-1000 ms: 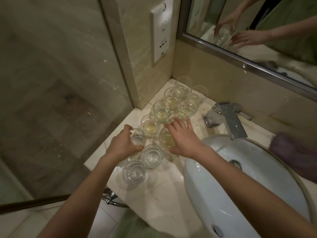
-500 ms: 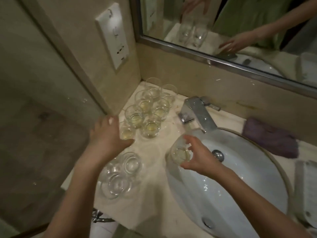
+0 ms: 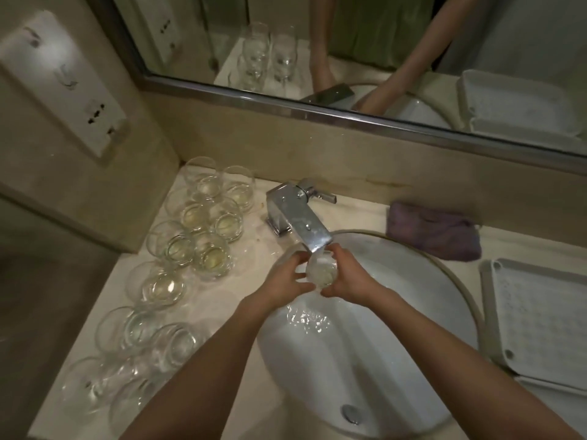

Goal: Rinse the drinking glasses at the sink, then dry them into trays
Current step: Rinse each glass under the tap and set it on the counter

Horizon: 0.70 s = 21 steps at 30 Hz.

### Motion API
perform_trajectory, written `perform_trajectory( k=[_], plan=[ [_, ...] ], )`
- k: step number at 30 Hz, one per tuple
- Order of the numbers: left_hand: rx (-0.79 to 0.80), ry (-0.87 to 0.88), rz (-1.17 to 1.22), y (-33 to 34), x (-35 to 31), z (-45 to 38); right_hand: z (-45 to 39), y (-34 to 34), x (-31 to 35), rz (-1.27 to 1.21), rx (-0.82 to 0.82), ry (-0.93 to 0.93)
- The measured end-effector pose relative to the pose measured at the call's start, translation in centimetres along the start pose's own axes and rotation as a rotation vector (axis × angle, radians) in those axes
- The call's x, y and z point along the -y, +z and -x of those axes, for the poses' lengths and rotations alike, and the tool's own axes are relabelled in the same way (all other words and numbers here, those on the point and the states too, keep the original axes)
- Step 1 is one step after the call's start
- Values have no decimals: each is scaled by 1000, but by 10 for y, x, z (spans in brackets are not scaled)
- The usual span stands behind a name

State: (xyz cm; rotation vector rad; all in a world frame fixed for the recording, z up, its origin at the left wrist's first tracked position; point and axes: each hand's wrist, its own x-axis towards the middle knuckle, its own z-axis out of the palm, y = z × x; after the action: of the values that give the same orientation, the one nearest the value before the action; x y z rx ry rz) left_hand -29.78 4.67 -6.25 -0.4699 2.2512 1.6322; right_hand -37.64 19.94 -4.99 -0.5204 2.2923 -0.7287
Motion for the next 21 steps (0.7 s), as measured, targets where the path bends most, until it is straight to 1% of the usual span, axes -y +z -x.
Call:
perform_trajectory(
  k=[4, 7, 9, 11, 13, 15, 16, 18, 19, 21],
  plan=[
    [23, 34, 20, 0, 0, -6, -7, 1, -2, 0, 55, -23],
    [34, -27, 155, -2, 7, -1, -13, 2, -1, 1, 109, -16],
    [6, -95, 213, -3, 11, 3, -17, 2, -3, -74, 137, -1],
    [-13, -115, 168, -3, 11, 4, -17, 3, -8, -181, 151, 26],
    [0, -82, 106, -1, 7, 4, -11, 10, -15, -297, 126, 64],
    [10, -60, 69, 0, 3, 4, -4, 24, -20, -387, 40, 86],
    [18, -53, 85, 0, 4, 5, -1, 30, -20, -372, -6, 77],
    [31, -57, 211, -1, 12, 7, -1, 33, -14, -271, -46, 23],
    [19, -72, 294, -2, 16, 9, -3, 31, -11, -238, -30, -2],
    [-23, -97, 363, -3, 21, 11, -12, 19, -4, -192, 30, -27]
  ],
)
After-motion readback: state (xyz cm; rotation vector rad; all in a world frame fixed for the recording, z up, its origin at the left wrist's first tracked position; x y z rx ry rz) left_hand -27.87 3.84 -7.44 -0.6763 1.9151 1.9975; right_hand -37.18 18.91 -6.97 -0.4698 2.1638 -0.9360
